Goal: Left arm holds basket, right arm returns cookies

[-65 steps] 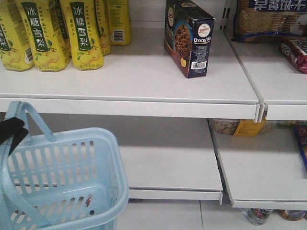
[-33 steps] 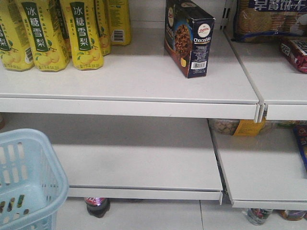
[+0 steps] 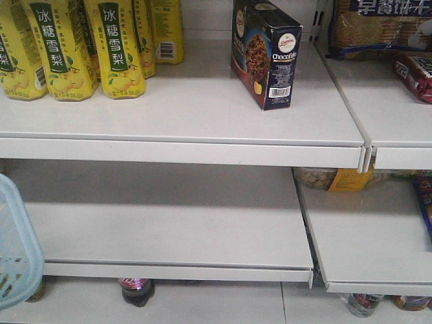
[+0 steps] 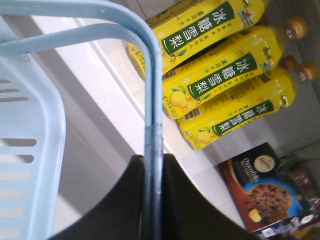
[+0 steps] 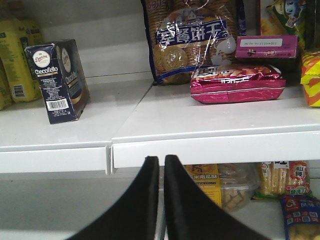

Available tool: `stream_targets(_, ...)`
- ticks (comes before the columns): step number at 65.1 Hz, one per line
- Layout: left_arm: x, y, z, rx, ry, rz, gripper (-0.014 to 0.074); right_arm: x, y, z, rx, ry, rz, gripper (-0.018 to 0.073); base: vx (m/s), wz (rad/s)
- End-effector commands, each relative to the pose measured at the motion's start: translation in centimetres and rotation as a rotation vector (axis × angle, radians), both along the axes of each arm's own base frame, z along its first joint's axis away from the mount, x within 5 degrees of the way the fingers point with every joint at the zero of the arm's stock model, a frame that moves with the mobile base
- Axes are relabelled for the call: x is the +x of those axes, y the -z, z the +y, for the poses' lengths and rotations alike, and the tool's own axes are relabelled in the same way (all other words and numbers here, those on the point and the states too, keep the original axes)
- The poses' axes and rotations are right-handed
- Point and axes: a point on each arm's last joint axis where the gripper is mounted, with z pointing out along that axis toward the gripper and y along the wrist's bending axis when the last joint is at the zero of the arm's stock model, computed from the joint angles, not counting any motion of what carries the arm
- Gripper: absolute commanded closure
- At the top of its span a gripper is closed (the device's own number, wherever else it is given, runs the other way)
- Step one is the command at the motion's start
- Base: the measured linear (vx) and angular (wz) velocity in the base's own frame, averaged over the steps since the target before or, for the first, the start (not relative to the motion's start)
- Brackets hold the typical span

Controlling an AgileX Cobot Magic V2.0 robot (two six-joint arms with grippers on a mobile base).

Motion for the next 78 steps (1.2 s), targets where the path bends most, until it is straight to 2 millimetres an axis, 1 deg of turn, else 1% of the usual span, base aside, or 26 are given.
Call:
stream_targets(1,-0.1,-2.4,-0.1,0.194,0.018,-0.172,0.0599,0.0,-1.2,0.1,-0.021,-0.013,-0.064,0.0566,0.0,0.0)
stream_targets(5,-0.1,-2.5,-0.1,0.233,0.02,-0.182,0.0599,0.0,-1.2,0.1,-0.021,-0.013,-0.064,0.0566,0.0,0.0)
stream_targets(15,-0.1,-2.5,-0.1,0.239,0.02,-0.185,0.0599,0.0,-1.2,0.1,-0.021,-0.013,-0.064,0.0566,0.0,0.0)
stream_targets(20,-0.1,-2.5,-0.1,0.27,0.021,-0.185,0.0599,0.0,-1.2,0.1,-0.021,-0.013,-0.064,0.0566,0.0,0.0)
stream_targets(29,-0.1,-2.2,0.3,0.426,-0.005,-0.152,0.0599,0.0,-1.2,0.1,-0.021,-0.013,-0.065,0.0566,0.0,0.0)
stream_targets(41,-0.1,-1.7,0.7,0.591,-0.027,-0.084,0.0599,0.0,-1.2,0.1,-0.021,-0.012,-0.063,0.0566,0.0,0.0)
stream_targets(47,-0.1,-1.1,0.8,0.685,-0.035,-0.063,0.0599,0.0,-1.2,0.1,-0.021,-0.012,-0.063,0.0566,0.0,0.0)
stream_targets(54,-0.5,0.5,1.0,0.711,-0.066,-0.086,0.0599,0.0,-1.2,0.1,-0.021,-0.012,-0.063,0.0566,0.0,0.0)
stream_targets(60,-0.7,2.5,1.0,0.712,-0.08,-0.122,0.0599,0.0,-1.2,0.1,-0.021,-0.012,-0.063,0.0566,0.0,0.0)
stream_targets(63,-0.7,3.9,0.9,0.713,-0.08,-0.136,0.0599,0.0,-1.2,0.1,-0.021,-0.012,-0.063,0.0566,0.0,0.0)
stream_targets(72,-0.9,6.9,0.8,0.731,-0.078,-0.165,0.0599,0.0,-1.2,0.1,-0.021,-0.012,-0.063,0.0566,0.0,0.0)
stream_targets(78,-1.2,8.4,0.8,0.756,-0.074,-0.162,0.0599,0.0,-1.2,0.1,-0.021,-0.012,-0.063,0.0566,0.0,0.0)
